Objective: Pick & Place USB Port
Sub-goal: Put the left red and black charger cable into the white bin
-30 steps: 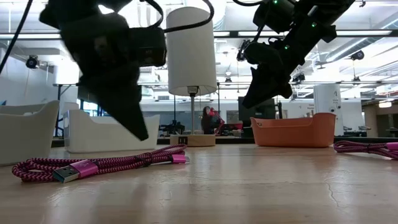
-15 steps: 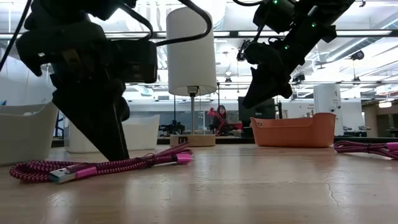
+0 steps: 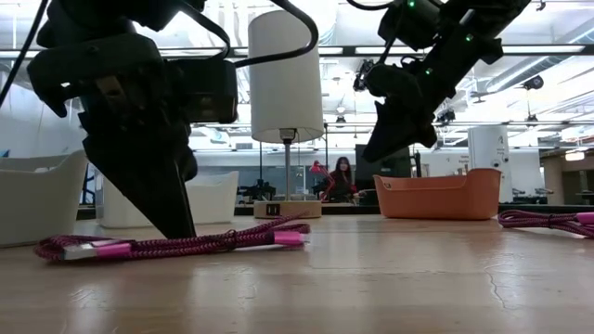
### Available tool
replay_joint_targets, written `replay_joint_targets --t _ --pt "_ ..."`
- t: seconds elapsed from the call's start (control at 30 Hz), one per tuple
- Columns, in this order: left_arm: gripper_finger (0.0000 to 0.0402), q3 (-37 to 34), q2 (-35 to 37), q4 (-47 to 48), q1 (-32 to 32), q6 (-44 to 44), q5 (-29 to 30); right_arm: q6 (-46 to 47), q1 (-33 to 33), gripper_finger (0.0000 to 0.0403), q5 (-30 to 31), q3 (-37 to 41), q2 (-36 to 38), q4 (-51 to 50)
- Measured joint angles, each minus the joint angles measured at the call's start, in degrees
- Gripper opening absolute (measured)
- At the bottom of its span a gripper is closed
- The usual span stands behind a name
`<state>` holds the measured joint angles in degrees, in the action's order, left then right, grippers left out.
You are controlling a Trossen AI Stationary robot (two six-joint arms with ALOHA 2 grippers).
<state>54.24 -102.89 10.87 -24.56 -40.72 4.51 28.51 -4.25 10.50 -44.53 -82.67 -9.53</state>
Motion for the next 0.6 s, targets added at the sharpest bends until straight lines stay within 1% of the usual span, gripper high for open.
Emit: replay_joint_targets --t 0.07,0.27,0.43,0.6 --pt "0.0009 0.00 0.00 0.00 0.02 0.13 0.59 0.00 0.00 0.0052 0.00 0.09 0.00 -0.02" --pt "0.0003 -0.16 1.52 0.31 0.36 0.12 3.06 0.00 0.00 0.0052 0.00 0.44 -0.03 0.01" --pt "0.0001 -0.46 5.85 3.05 1.03 0.20 6.76 0.00 0.00 0.0052 0.00 0.79 -0.04 -0.03" --pt "0.0001 -0.33 11.01 9.91 2.59 1.41 11.71 0.00 0.00 0.0052 0.00 0.89 -0.04 0.06"
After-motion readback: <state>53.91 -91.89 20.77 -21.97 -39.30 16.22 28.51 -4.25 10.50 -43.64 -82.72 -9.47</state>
